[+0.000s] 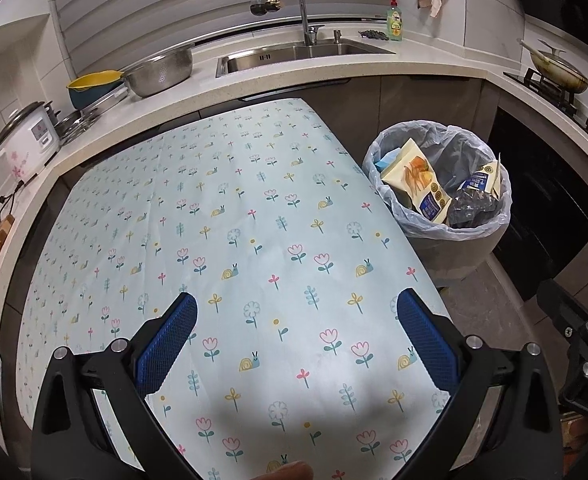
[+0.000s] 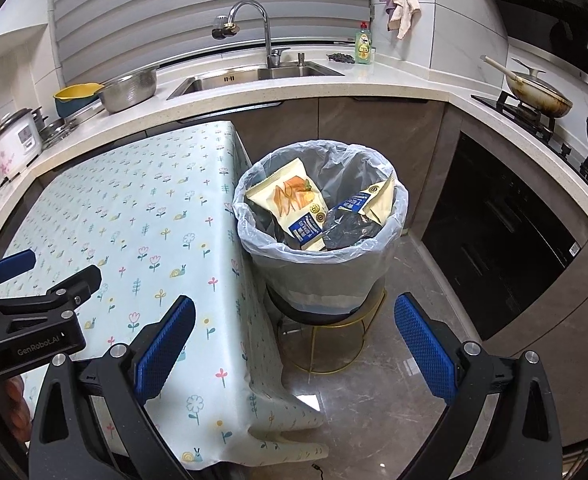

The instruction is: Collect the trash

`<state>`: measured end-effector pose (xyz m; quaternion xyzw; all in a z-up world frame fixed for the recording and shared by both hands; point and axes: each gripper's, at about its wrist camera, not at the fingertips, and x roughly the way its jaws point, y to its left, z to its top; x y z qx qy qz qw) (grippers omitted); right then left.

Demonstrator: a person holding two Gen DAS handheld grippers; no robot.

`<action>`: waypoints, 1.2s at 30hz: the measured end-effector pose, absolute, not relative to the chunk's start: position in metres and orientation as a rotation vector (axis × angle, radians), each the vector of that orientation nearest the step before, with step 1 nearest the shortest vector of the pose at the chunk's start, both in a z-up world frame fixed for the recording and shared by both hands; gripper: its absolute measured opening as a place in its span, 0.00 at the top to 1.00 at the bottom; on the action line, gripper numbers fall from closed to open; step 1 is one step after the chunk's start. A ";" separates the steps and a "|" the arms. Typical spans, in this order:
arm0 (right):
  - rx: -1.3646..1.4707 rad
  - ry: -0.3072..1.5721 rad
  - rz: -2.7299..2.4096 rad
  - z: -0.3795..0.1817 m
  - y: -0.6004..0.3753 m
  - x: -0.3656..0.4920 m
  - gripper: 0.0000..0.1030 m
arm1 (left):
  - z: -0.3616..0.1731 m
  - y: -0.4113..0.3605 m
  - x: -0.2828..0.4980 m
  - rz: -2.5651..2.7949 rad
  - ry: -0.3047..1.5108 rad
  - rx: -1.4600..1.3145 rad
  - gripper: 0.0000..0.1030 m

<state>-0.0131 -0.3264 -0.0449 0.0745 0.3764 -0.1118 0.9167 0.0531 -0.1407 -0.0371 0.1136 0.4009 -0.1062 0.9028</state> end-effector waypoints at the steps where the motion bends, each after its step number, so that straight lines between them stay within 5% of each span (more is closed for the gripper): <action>1: 0.152 0.774 -0.228 -0.045 -0.326 -0.013 0.07 | -0.037 -0.141 0.052 -0.222 0.829 0.230 0.07; 36: 0.146 0.725 -0.170 -0.035 -0.307 -0.010 0.07 | -0.032 -0.128 0.045 -0.168 0.782 0.144 0.07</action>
